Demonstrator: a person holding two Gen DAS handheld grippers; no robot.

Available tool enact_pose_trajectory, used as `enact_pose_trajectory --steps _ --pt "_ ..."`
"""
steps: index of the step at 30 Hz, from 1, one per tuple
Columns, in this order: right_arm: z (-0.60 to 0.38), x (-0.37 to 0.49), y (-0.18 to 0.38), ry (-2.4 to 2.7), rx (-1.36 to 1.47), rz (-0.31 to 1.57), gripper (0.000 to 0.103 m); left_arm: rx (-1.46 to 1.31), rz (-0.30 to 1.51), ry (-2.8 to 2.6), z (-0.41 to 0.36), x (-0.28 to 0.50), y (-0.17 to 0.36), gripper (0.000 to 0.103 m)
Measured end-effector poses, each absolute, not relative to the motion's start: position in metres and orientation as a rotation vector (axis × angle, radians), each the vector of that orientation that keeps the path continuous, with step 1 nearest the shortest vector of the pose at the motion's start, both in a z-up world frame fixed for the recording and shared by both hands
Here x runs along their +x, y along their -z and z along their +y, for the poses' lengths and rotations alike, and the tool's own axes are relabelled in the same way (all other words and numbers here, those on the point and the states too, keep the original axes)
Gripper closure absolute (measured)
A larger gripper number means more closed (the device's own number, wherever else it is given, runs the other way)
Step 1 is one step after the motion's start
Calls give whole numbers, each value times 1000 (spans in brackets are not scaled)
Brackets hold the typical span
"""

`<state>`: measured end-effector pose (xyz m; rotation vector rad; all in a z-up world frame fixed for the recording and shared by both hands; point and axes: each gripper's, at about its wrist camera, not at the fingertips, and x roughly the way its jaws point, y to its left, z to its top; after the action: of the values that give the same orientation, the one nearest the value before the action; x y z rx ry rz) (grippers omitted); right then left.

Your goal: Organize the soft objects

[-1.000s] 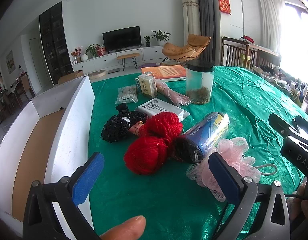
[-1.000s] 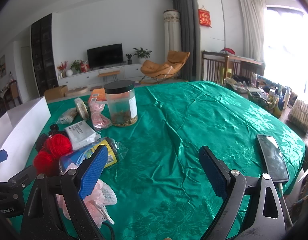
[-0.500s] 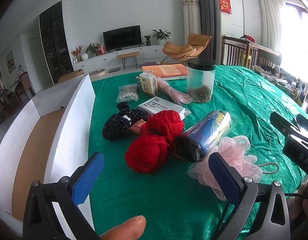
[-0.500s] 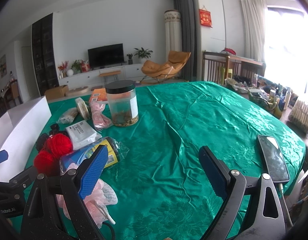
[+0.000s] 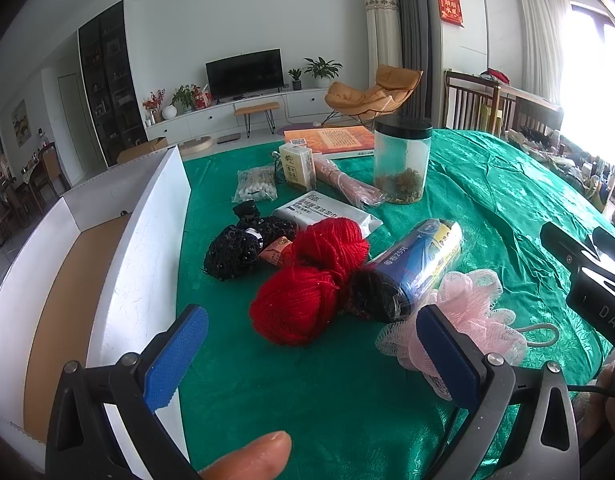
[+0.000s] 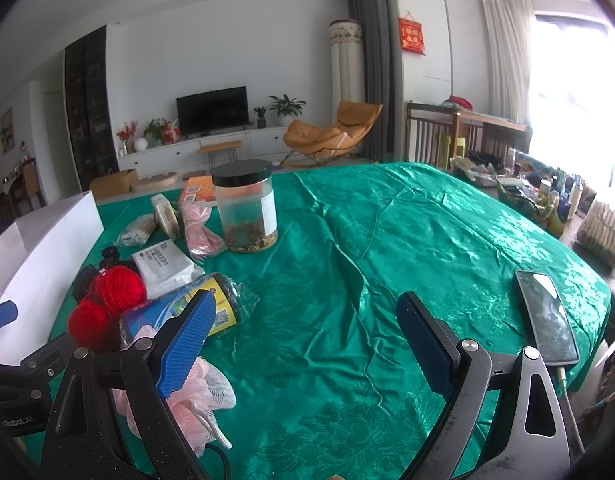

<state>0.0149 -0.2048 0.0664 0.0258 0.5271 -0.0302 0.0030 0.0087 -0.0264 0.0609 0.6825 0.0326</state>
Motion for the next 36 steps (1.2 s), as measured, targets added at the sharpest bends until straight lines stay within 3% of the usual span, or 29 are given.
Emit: enact_pose_trajectory --steps 26,36 --pt "-211 17 -63 -87 101 543 10 40 671 -37 21 -2 14 0" --pt "-157 35 -27 -555 94 835 10 41 660 -41 38 -8 5 0"
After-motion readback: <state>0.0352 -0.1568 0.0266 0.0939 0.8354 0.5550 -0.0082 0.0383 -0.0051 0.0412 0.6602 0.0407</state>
